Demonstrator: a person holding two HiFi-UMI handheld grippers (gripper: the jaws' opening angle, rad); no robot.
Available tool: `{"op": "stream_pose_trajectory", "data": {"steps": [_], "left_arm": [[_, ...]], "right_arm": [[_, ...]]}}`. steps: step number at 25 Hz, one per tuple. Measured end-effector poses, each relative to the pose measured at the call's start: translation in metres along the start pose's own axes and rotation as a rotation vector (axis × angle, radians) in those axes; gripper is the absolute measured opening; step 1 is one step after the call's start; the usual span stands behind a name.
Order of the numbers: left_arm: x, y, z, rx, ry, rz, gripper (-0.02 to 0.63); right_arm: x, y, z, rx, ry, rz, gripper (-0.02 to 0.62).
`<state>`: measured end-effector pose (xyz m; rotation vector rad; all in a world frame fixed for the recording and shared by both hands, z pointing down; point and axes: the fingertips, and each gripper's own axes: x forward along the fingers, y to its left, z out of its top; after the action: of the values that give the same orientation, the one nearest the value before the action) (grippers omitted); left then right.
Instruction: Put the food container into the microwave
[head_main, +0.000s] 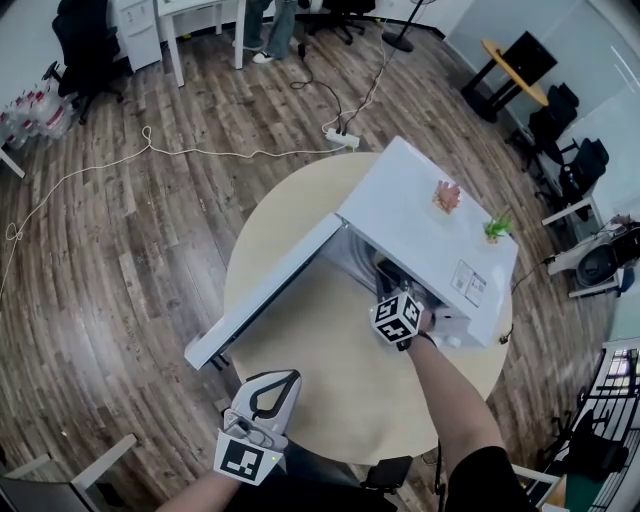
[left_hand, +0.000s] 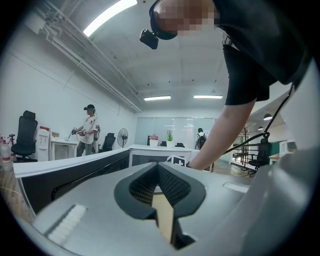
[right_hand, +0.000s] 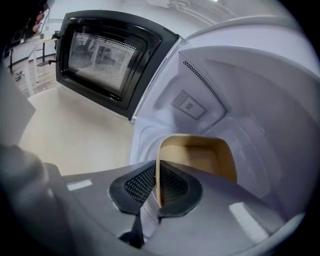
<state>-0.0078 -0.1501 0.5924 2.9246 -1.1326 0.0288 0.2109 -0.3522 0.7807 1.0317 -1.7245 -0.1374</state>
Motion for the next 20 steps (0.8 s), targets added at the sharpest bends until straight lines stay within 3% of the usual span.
{"op": "stream_pose_trajectory", "data": {"steps": [7, 13, 15, 20], "left_arm": [[0.001, -0.004, -0.004, -0.008, 0.012, -0.002, -0.003], [0.001, -0.004, 0.0, 0.0, 0.005, -0.006, -0.003], [0.002, -0.006, 0.0, 0.001, 0.003, -0.008, -0.002], [0.004, -0.008, 0.003, -0.003, -0.005, -0.016, -0.002]], "right_arm": [[0.008, -0.007, -0.003, -0.017, 0.004, -0.049, 0.025], [0.007, -0.009, -0.003, -0.021, 0.004, -0.085, 0.065], [0.006, -0.009, -0.004, -0.016, 0.002, -0.09, 0.118], [-0.003, -0.011, -0.002, 0.0, -0.019, -0.12, 0.13]]}}
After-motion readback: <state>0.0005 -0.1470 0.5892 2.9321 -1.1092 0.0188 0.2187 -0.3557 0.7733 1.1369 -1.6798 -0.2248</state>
